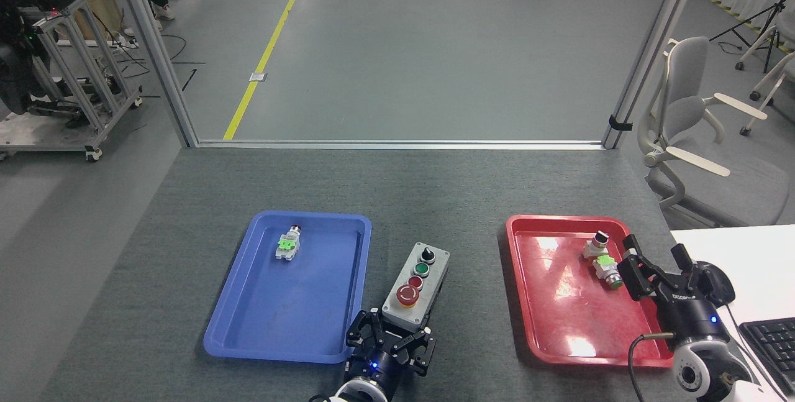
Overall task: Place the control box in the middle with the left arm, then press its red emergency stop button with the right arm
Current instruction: 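Release the control box and withdraw the left gripper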
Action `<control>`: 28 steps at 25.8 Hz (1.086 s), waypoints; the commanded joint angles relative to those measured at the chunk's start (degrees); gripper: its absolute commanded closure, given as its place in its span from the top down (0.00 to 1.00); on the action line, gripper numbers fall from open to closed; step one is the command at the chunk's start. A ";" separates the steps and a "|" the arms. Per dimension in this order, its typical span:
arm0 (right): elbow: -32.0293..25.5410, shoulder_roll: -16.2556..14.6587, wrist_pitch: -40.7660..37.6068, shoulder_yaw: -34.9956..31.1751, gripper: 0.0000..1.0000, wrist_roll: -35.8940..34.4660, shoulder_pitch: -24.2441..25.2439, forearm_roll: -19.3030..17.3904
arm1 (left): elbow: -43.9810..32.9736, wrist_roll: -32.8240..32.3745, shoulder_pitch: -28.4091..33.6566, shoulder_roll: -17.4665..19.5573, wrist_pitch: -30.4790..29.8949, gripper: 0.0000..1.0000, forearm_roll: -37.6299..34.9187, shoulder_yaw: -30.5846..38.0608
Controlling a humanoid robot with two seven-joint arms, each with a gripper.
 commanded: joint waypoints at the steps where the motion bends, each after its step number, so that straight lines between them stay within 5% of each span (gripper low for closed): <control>1: 0.00 -0.11 0.06 0.00 1.00 -0.17 0.00 -0.04 | -0.03 0.14 0.00 0.06 -0.04 0.38 0.01 -0.01; 13: 0.00 -0.11 0.24 -0.27 1.00 -0.26 0.00 -0.21 | -0.82 0.14 0.00 -0.02 0.92 0.48 -0.08 -0.10; 16: 0.00 -0.11 0.24 -0.27 1.00 -0.26 0.35 -0.21 | -2.14 0.14 0.44 -0.02 1.01 0.84 0.01 -0.01; 18: 0.00 -0.11 0.24 -0.27 1.00 -0.26 0.35 -0.21 | -3.46 0.14 1.23 -0.02 0.75 0.99 0.01 -0.10; 28: 0.00 -0.11 0.33 -0.27 1.00 -0.26 0.35 -0.21 | -12.33 0.23 6.06 0.24 3.12 0.99 -0.69 -2.56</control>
